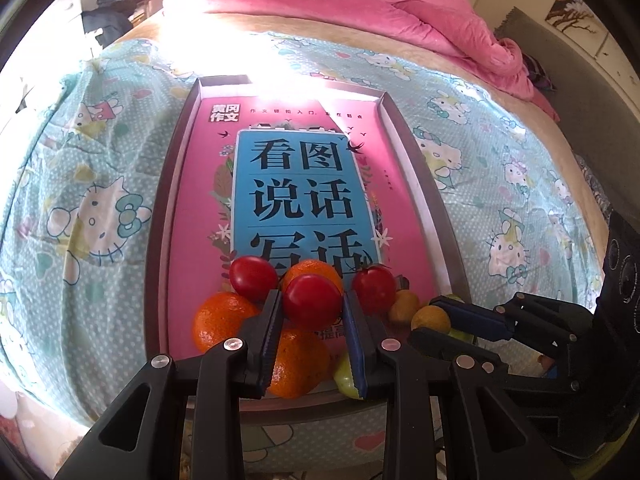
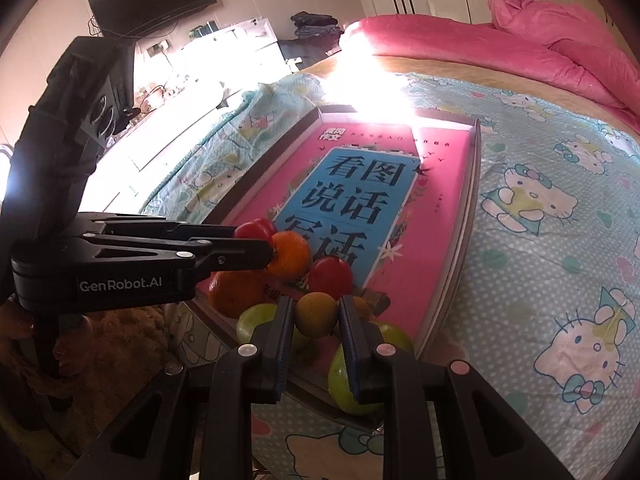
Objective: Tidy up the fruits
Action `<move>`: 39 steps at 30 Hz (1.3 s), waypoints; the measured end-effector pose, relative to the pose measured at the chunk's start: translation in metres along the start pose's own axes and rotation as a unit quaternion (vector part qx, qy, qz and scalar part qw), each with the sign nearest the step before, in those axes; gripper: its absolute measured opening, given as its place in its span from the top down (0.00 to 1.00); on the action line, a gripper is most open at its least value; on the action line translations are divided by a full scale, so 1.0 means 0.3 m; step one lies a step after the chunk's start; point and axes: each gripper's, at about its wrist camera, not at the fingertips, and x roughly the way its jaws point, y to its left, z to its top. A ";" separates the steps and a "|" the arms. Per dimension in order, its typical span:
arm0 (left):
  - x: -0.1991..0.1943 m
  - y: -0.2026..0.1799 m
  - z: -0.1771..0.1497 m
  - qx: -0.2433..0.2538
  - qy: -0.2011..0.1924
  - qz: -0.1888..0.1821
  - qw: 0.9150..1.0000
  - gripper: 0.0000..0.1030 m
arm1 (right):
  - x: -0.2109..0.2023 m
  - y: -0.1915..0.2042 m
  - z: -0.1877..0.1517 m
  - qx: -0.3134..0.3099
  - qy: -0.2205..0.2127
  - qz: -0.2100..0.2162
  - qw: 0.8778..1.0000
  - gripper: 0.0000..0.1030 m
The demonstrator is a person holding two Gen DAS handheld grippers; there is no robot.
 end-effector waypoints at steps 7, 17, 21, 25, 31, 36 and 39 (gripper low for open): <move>-0.020 -0.008 -0.006 -0.012 -0.009 -0.003 1.000 0.46 | -0.041 -0.016 -0.007 0.006 -0.005 -0.008 1.000 0.73; -0.131 -0.094 -0.124 -0.042 -0.046 0.002 0.998 0.32 | -0.253 -0.018 -0.085 -0.013 -0.068 -0.097 0.993 0.30; -0.156 -0.125 -0.193 -0.058 -0.049 0.020 0.997 0.29 | -0.335 -0.009 -0.162 -0.021 -0.088 -0.134 0.987 0.24; -0.159 -0.165 -0.251 -0.055 -0.043 0.033 0.997 0.28 | -0.392 0.015 -0.222 -0.026 -0.094 -0.157 0.983 0.24; -0.185 -0.202 -0.315 -0.048 -0.049 0.056 0.996 0.28 | -0.466 0.057 -0.260 -0.024 -0.118 -0.158 0.980 0.15; -0.202 -0.226 -0.339 -0.038 -0.055 0.066 0.996 0.28 | -0.468 0.046 -0.290 -0.005 -0.108 -0.153 0.982 0.08; -0.207 -0.238 -0.344 -0.029 -0.057 0.074 0.995 0.28 | -0.458 0.042 -0.294 -0.005 -0.106 -0.155 0.982 0.08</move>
